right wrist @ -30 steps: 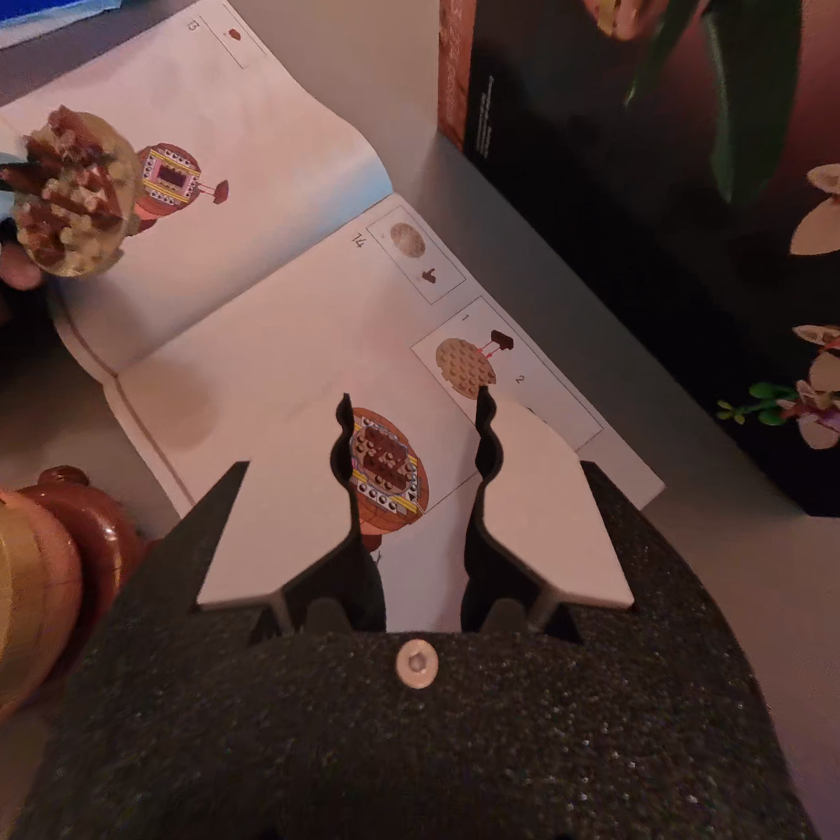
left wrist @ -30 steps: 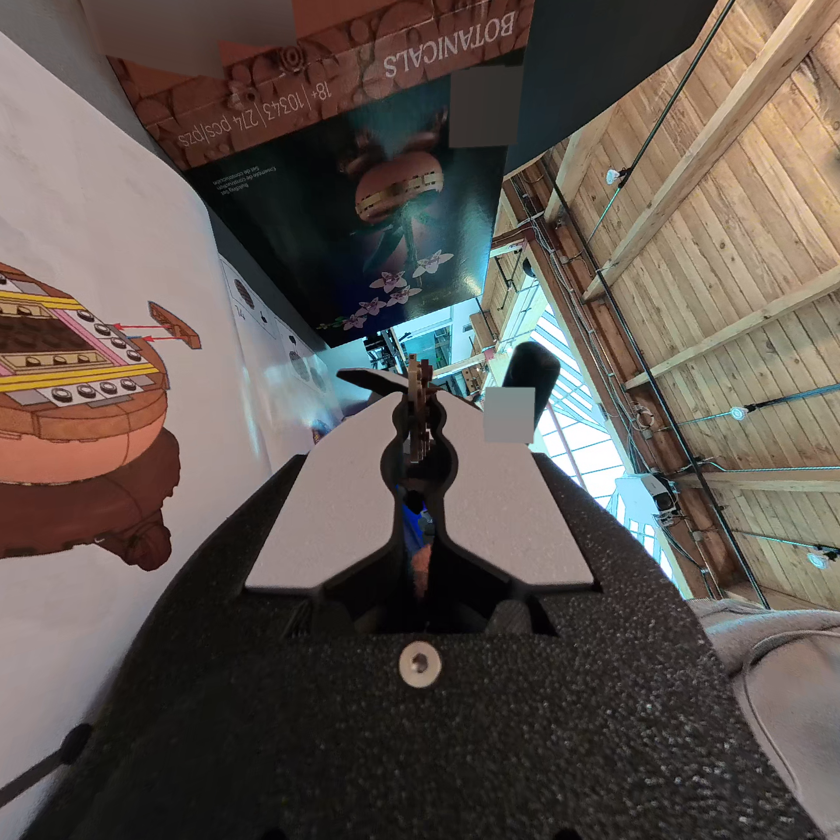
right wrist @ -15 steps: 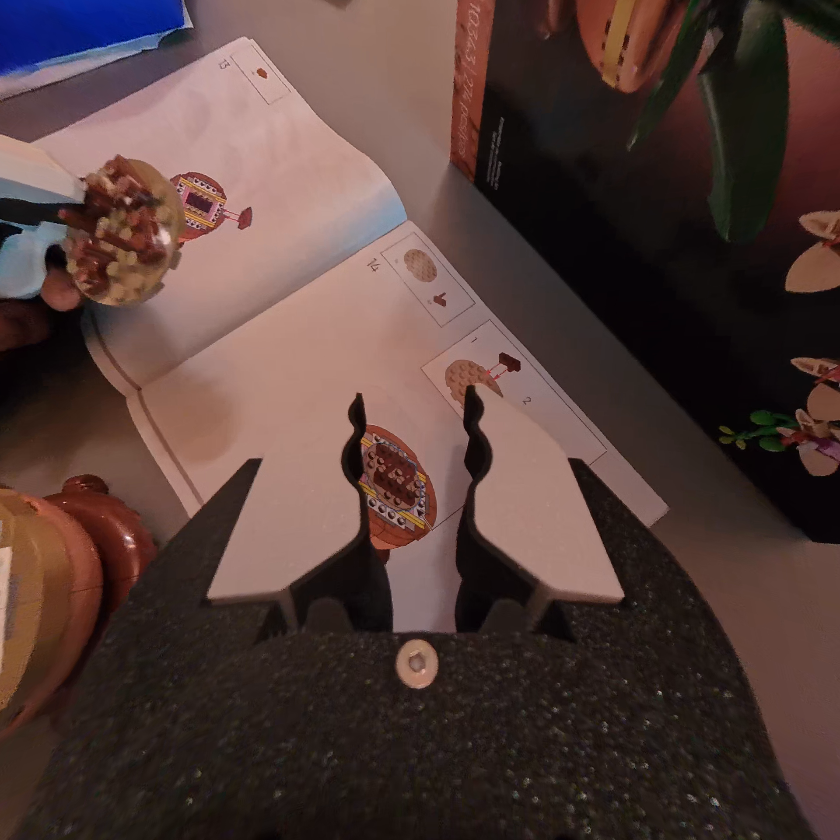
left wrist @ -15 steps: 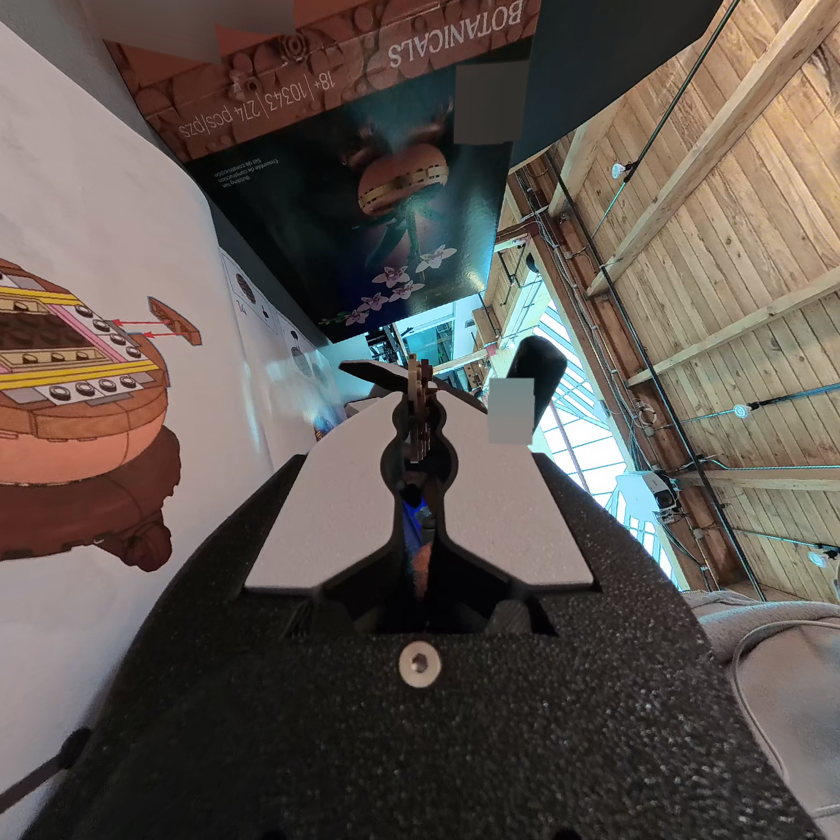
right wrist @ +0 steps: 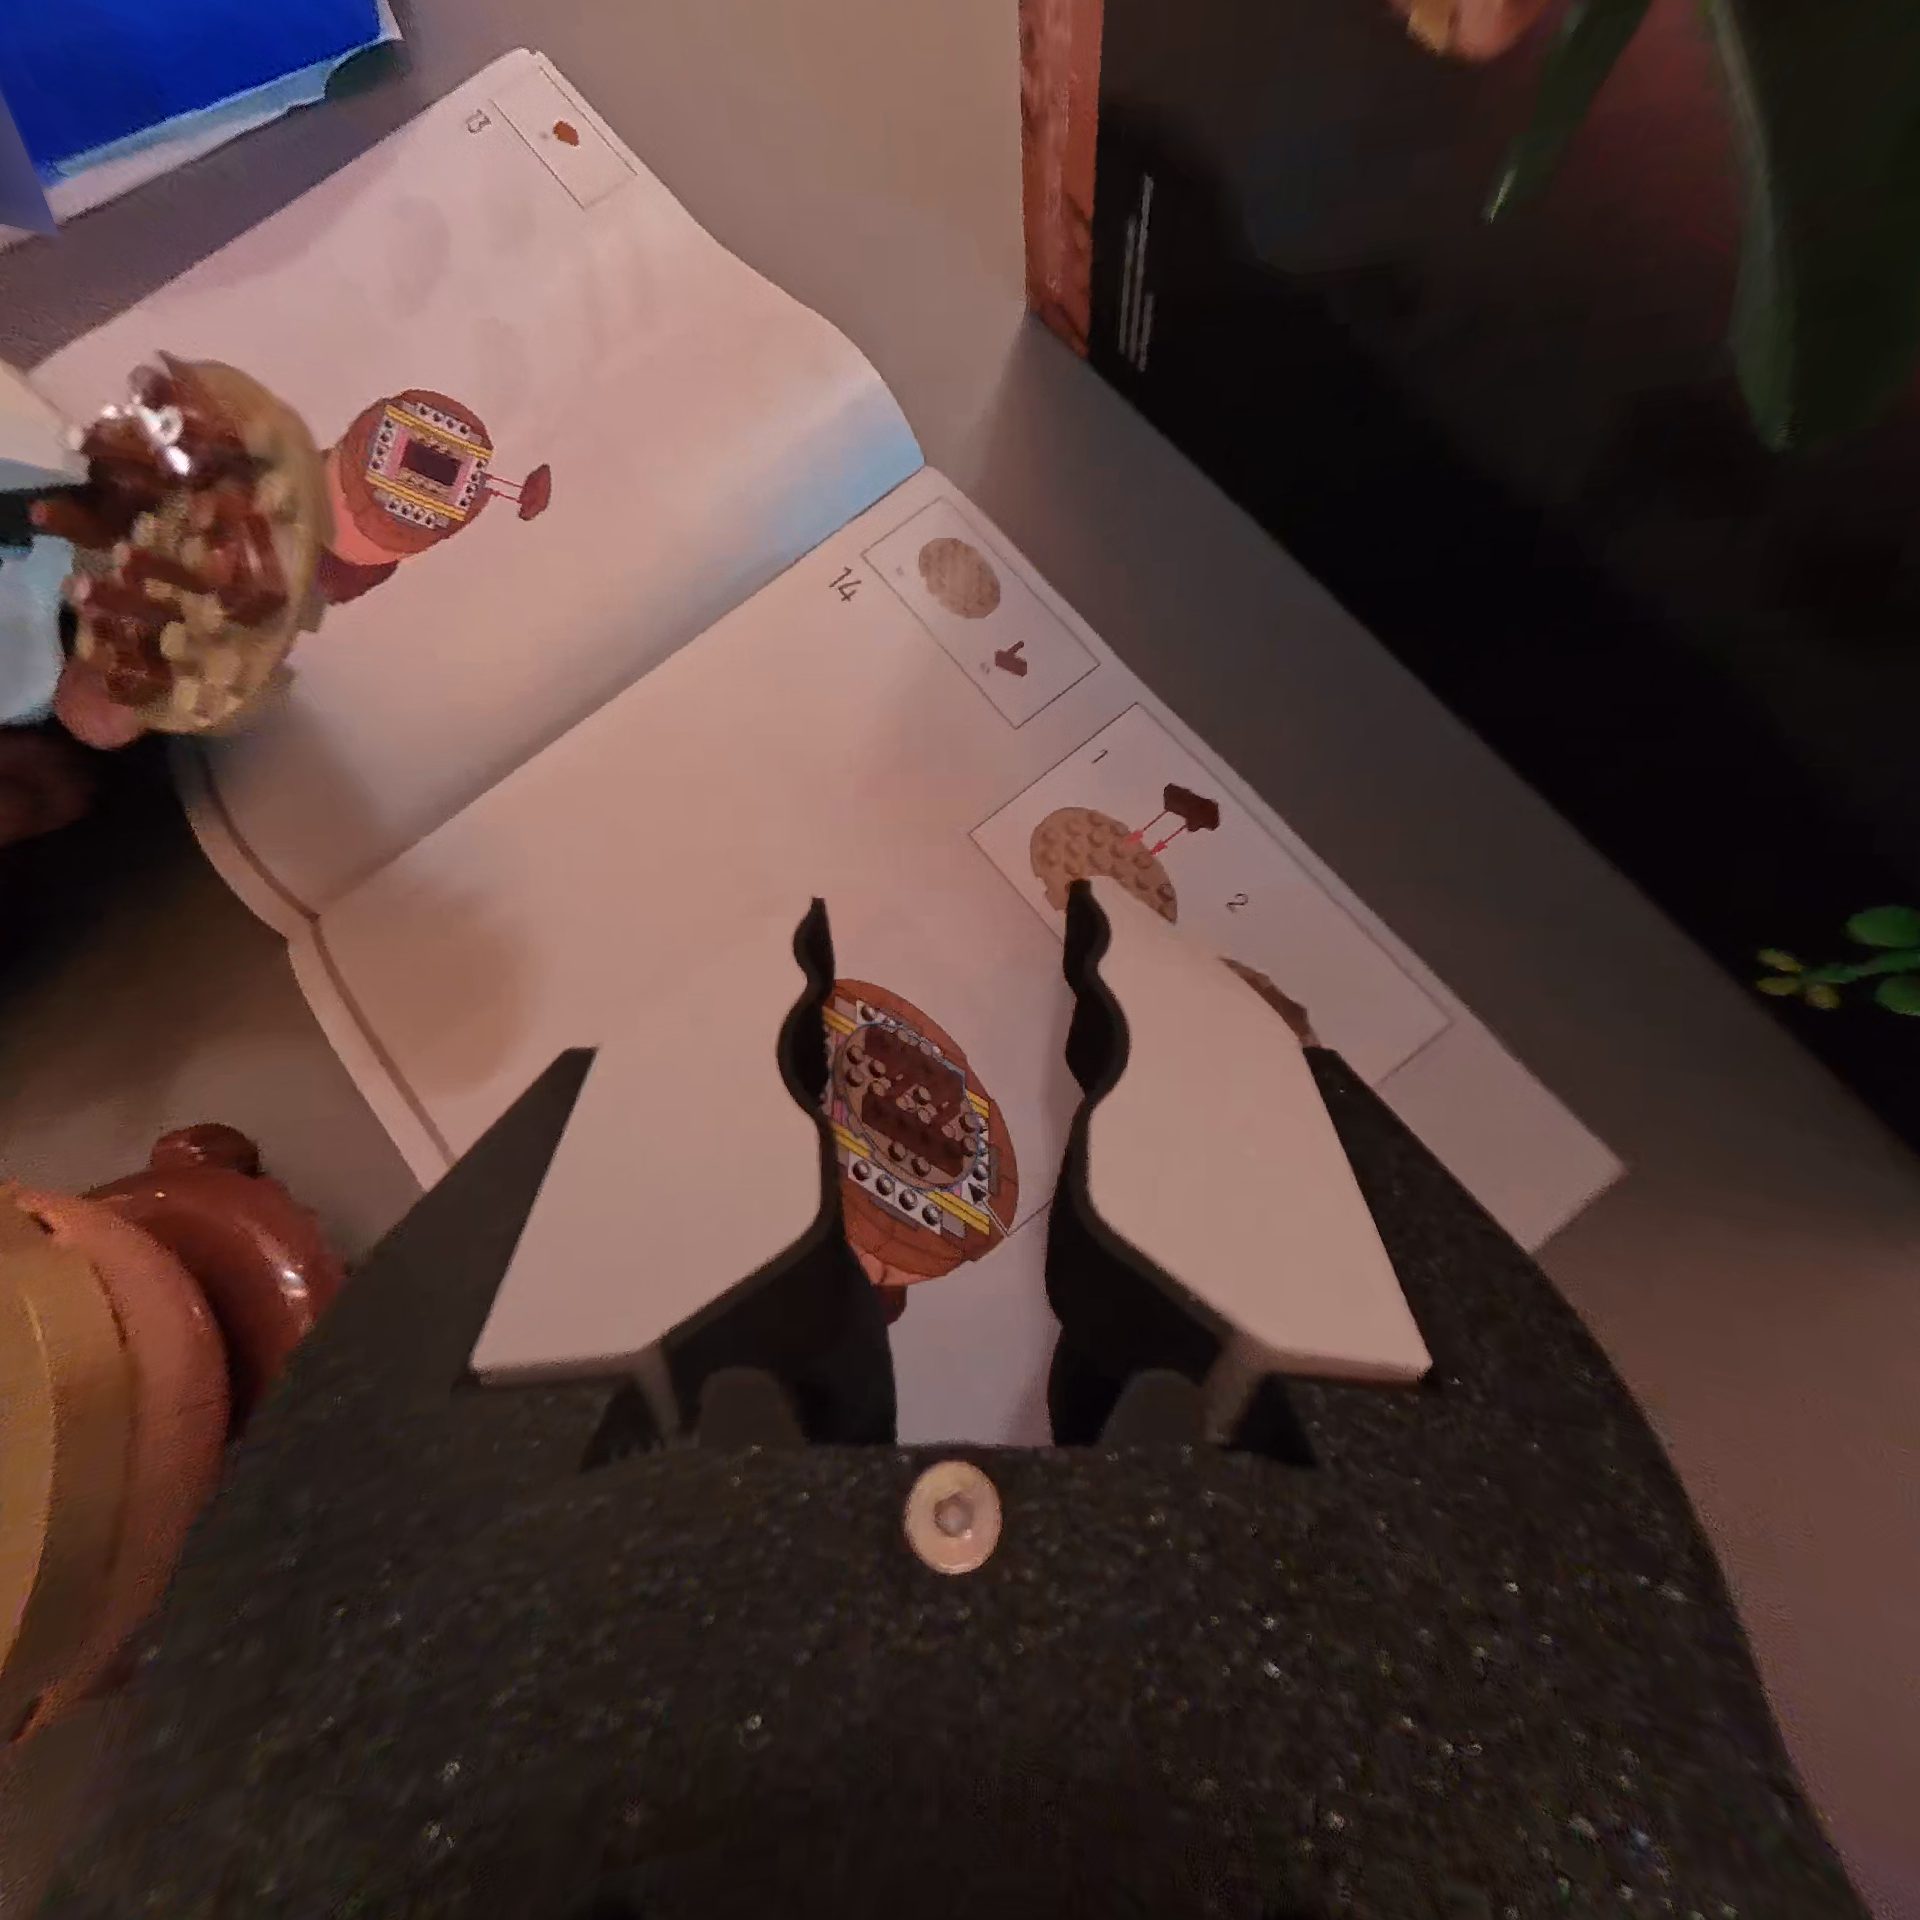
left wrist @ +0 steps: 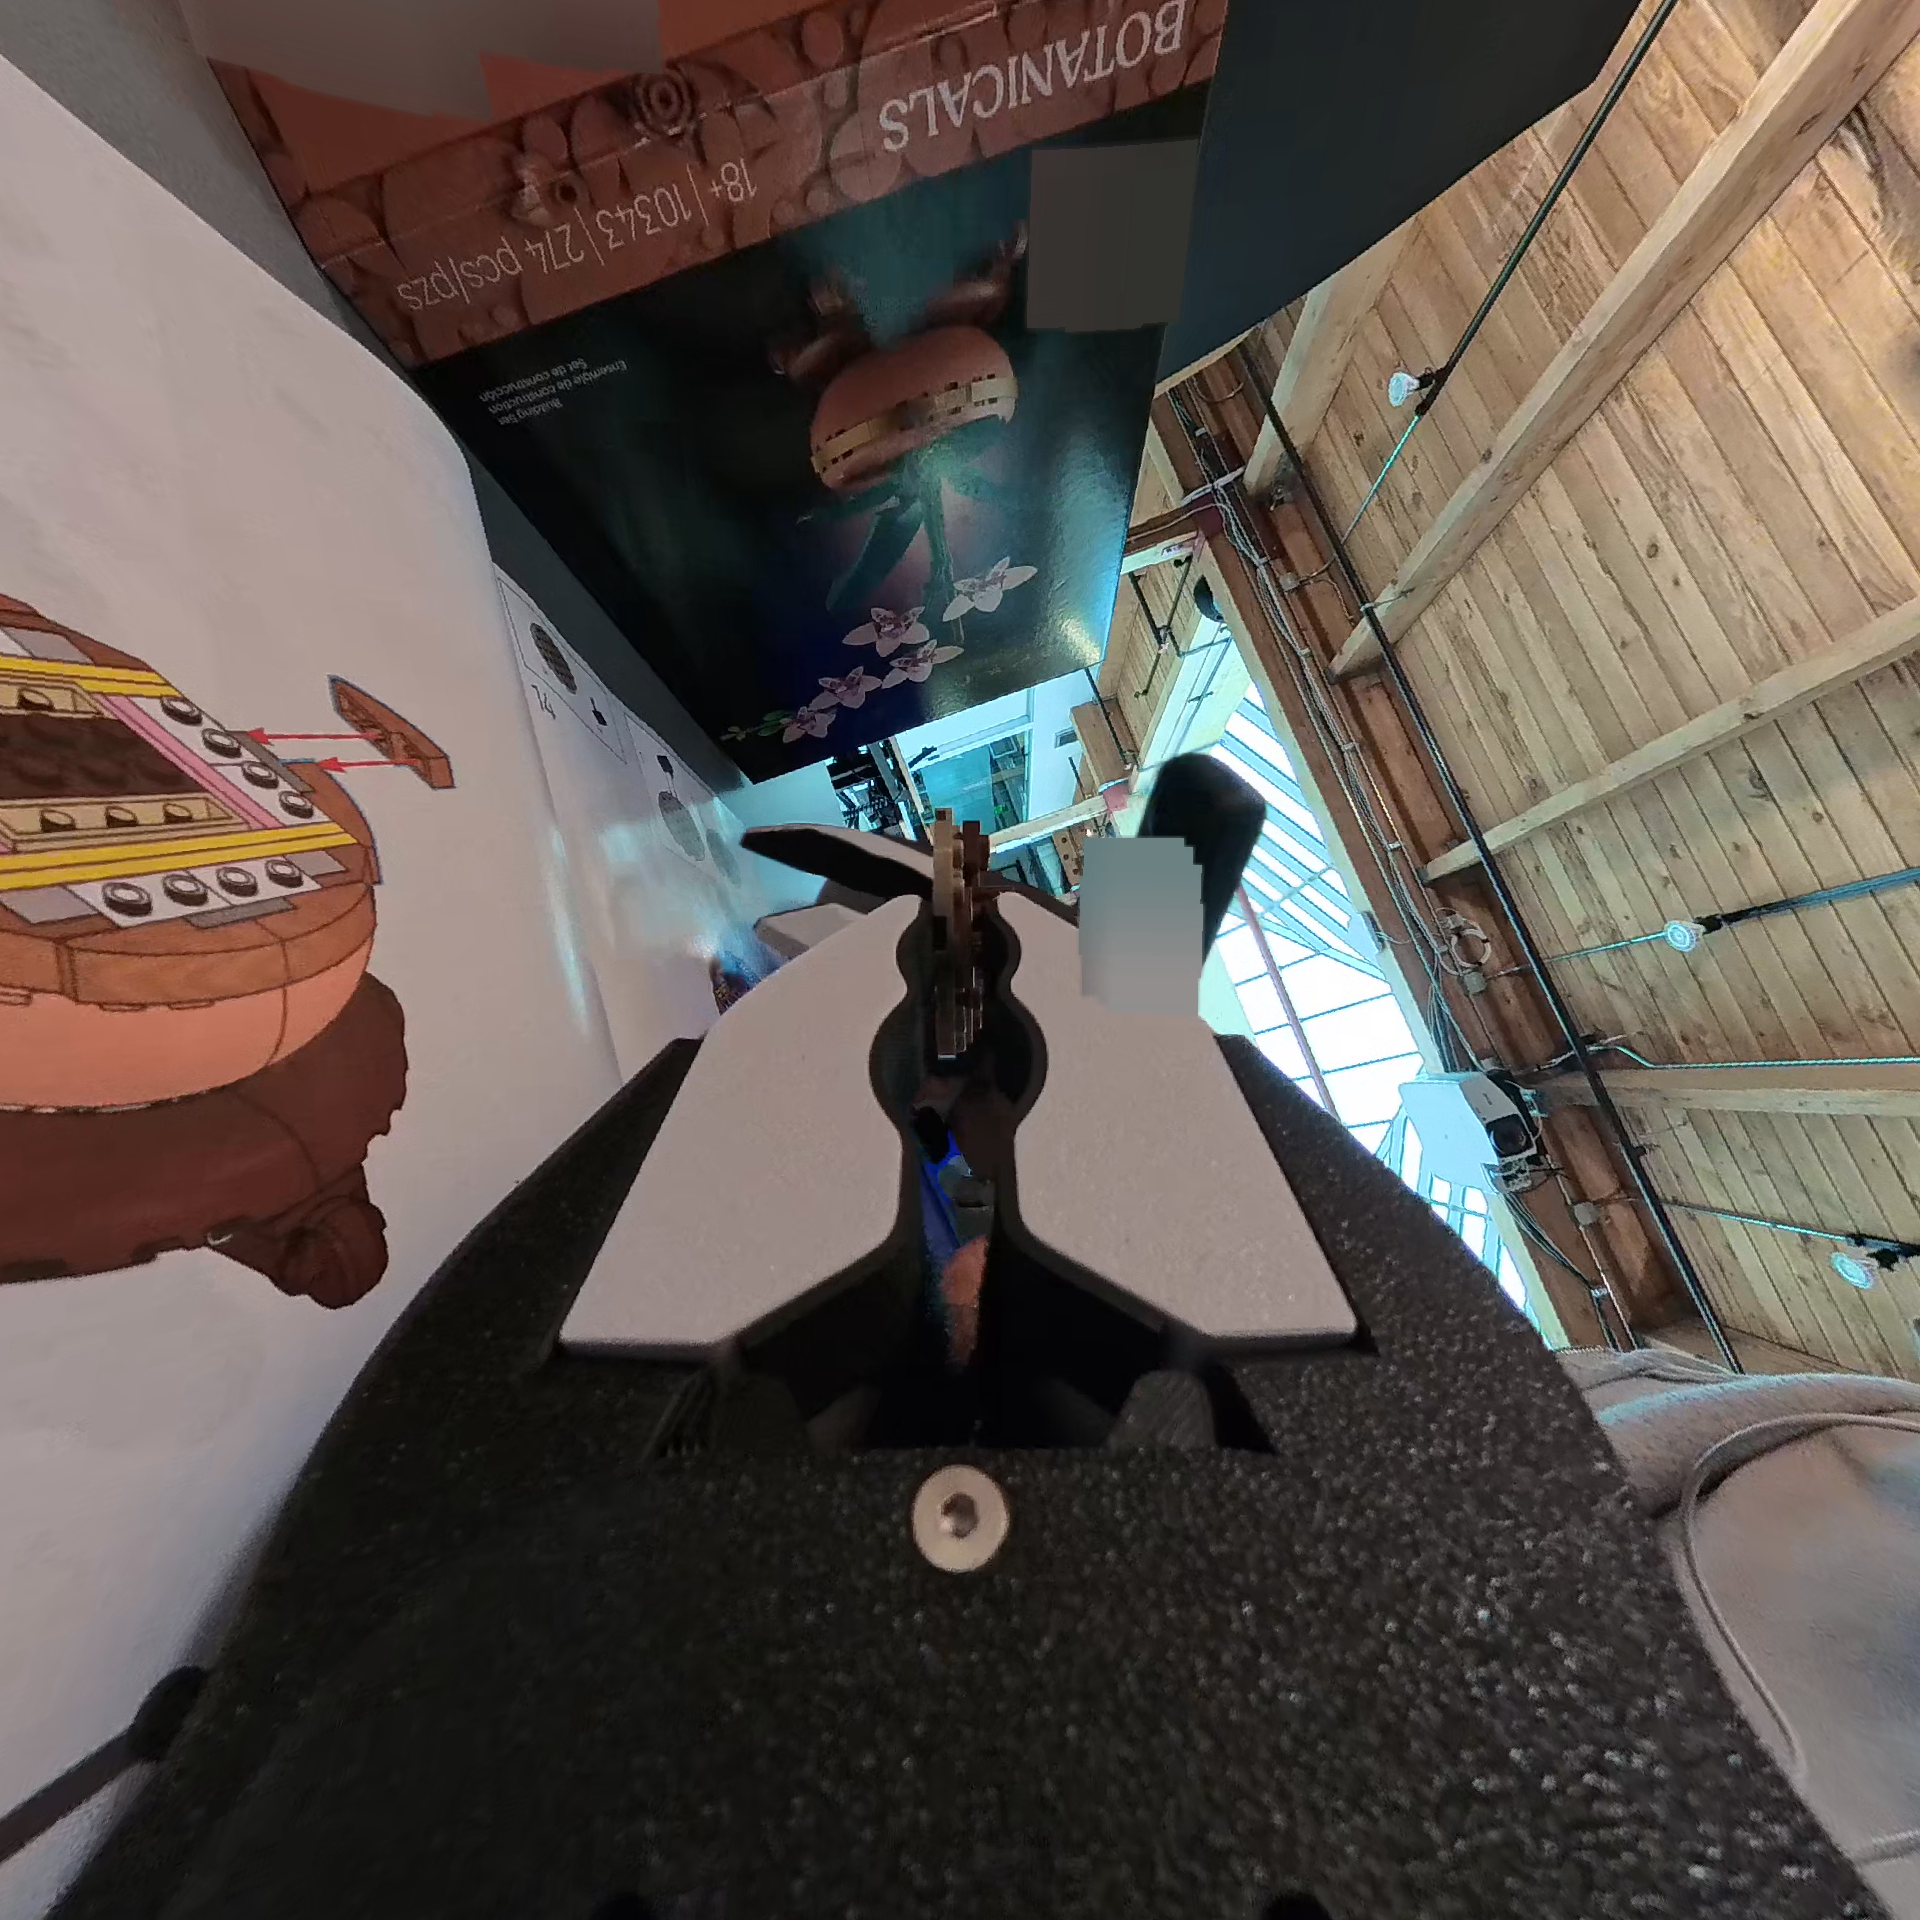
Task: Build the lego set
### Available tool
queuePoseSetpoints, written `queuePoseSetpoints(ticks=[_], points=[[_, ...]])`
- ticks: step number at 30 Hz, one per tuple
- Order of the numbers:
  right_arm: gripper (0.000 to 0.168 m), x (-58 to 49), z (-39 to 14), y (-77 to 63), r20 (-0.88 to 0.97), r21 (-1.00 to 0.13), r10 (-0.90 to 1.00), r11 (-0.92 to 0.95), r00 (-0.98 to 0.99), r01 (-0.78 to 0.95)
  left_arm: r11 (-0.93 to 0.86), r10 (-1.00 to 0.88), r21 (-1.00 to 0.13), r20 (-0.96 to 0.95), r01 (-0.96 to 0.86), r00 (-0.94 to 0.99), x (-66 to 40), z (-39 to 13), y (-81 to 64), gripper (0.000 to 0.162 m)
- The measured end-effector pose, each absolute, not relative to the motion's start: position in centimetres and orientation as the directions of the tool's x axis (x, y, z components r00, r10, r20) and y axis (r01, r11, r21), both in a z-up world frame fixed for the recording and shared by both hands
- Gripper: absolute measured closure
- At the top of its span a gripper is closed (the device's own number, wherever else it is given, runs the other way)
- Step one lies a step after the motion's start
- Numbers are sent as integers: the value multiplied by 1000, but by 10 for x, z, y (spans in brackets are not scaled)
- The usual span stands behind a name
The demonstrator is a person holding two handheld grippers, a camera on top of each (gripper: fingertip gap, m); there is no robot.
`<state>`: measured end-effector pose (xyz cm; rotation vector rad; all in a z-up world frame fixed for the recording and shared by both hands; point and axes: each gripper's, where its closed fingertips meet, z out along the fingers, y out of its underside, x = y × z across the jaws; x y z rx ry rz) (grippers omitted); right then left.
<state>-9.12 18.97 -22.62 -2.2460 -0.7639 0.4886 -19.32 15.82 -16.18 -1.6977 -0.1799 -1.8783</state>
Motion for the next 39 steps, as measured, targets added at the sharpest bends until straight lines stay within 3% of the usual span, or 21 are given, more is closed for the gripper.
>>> queuePoseSetpoints(ticks=[4, 11, 16, 19, 39], points=[[122, -93, -234, 191, -202, -685, 622, -641, 756, 345, -813, -333, -283, 943, 508, -8, -194, -162, 158, 155], [127, -96, -226, 203, -159, -720, 631, -601, 759, 348, -814, -333, -282, 943, 507, -9, -193, -162, 158, 155], [154, -127, -163, 194, 50, -905, 764, -238, 644, 352, -812, -334, -283, 943, 510, -9, -194, -162, 158, 155], [157, -154, -141, 172, 128, -926, 835, -93, 534, 366, -814, -334, -284, 943, 507, -8, -193, -162, 158, 155], [147, -186, -158, 152, 5, -867, 898, -215, 439, 450, -816, -341, -293, 940, 499, -5, -192, -161, 157, 155]])
